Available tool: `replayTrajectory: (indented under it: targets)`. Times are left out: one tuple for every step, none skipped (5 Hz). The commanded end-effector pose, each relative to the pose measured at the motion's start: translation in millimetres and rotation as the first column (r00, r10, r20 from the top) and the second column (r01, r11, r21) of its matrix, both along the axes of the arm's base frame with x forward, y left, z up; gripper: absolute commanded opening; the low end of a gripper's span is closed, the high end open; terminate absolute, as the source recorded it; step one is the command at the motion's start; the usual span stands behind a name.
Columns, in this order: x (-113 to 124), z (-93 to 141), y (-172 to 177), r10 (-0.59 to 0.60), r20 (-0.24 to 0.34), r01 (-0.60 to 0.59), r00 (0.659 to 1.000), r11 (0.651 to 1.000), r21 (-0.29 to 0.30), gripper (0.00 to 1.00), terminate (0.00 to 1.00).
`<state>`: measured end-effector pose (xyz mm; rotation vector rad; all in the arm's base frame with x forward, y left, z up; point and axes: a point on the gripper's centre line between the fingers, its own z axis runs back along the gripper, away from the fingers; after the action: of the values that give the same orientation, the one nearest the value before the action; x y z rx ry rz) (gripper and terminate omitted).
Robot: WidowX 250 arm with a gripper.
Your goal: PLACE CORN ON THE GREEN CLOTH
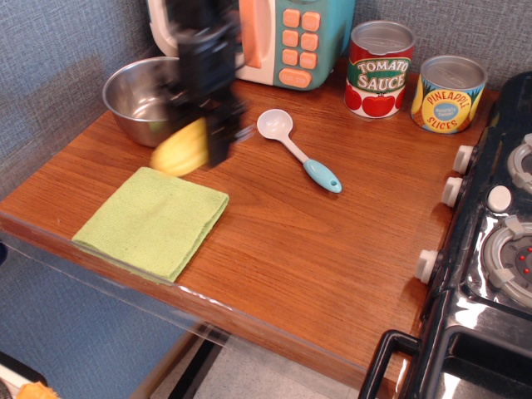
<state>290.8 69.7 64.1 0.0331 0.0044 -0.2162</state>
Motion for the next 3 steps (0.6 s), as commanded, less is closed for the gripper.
replayTrajectory:
  targets:
    - [-31,-8,15,-0.026,-0.028,0.027,0.999,0.999,0.036,0.0,0.0]
    - [-33,-19,17,-0.009,-0.057,0.012,0.998,0.999,0.05,0.0,0.0]
    - [-33,-19,17,-0.004,-0.054,0.008,0.999,0.998,0.057,1.0,0.0]
